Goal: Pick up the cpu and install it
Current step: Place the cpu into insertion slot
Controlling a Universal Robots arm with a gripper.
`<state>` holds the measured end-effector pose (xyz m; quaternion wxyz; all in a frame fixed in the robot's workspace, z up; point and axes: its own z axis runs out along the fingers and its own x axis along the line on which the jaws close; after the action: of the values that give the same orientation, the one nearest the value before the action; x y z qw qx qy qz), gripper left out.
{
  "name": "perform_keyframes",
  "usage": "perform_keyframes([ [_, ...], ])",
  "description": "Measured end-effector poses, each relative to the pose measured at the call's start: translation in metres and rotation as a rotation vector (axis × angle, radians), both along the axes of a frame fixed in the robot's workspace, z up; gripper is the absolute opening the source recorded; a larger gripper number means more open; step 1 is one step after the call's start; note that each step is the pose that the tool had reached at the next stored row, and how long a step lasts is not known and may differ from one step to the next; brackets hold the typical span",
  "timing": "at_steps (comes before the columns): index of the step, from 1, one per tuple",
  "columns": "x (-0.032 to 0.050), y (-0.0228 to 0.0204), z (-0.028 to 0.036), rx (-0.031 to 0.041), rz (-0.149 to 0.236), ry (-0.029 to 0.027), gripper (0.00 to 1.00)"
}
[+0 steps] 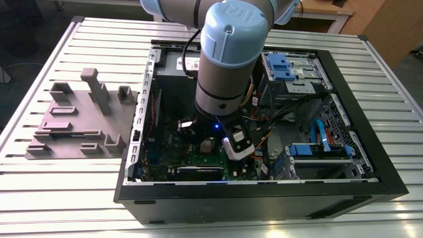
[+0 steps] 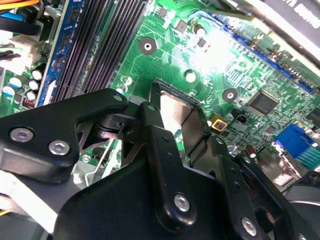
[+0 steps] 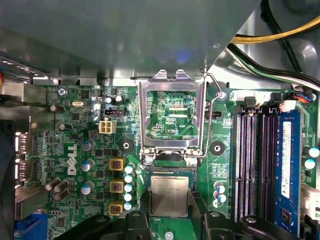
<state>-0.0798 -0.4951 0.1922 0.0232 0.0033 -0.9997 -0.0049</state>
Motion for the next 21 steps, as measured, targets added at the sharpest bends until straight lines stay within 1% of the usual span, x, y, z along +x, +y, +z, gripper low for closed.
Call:
perform_keyframes([
  [6, 0.0001, 0.0001, -0.0019, 0.0028, 0.000, 0.0000, 0.42],
  [15, 0.0001, 0.0002, -0.0030, 0.0035, 0.000, 0.0001, 0.42],
  [17, 0.0000, 0.0002, -0.0030, 0.0036, 0.000, 0.0002, 0.43],
  [18, 0.0000, 0.0002, -0.0030, 0.0036, 0.000, 0.0000, 0.49],
  [21, 0.0001, 0.0002, -0.0030, 0.0035, 0.000, 0.0000, 0.49],
])
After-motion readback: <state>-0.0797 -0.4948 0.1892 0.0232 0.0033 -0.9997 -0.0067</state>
